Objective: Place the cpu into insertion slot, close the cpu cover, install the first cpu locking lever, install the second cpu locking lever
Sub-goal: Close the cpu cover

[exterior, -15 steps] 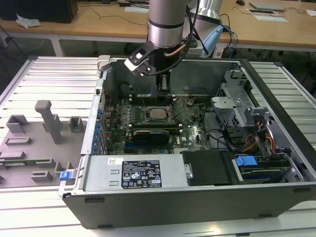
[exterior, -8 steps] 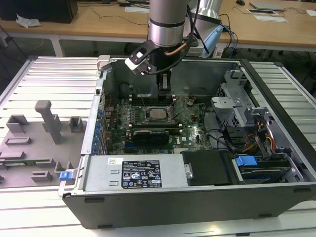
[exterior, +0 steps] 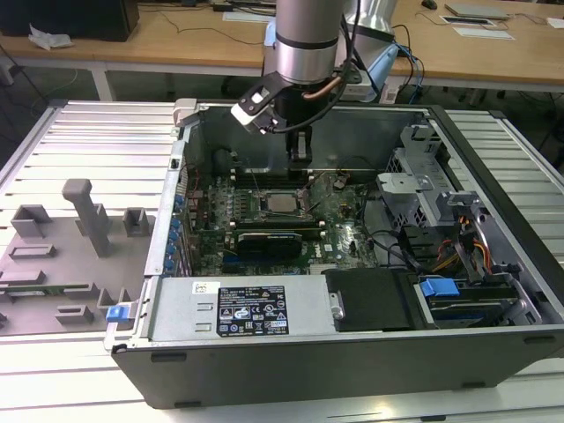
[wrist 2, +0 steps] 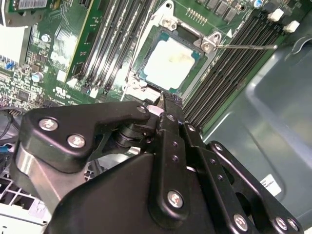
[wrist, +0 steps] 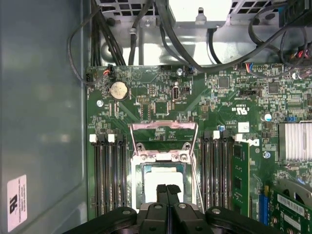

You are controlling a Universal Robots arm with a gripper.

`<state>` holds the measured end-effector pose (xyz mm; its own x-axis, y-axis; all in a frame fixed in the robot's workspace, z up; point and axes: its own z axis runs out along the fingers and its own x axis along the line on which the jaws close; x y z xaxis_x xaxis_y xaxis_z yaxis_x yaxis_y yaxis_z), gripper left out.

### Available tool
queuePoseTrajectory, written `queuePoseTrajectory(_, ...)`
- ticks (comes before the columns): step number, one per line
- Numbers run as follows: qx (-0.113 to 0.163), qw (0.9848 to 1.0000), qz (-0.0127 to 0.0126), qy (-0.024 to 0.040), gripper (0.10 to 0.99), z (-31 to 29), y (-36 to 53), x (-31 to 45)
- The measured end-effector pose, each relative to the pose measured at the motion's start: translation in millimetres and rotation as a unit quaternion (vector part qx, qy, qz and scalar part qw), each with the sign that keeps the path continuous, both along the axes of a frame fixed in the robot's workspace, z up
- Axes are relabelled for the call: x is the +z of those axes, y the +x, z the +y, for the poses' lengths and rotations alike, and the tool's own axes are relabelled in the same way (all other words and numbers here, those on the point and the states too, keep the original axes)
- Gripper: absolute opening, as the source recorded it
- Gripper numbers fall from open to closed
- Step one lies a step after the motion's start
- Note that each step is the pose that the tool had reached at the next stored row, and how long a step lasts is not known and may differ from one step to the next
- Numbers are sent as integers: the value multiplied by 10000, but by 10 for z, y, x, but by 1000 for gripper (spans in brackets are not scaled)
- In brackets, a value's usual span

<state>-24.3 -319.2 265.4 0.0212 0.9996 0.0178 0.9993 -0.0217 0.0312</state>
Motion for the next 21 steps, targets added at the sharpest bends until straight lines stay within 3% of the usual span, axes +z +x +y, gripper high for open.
queuePoseTrajectory(16, 0, 10000, 0, 0, 106, 0, 235, 0)
queuePoseTrajectory(19, 0, 10000, 0, 0, 106, 0, 309, 0)
queuePoseTrajectory(21, 0, 10000, 0, 0, 106, 0, 432, 0)
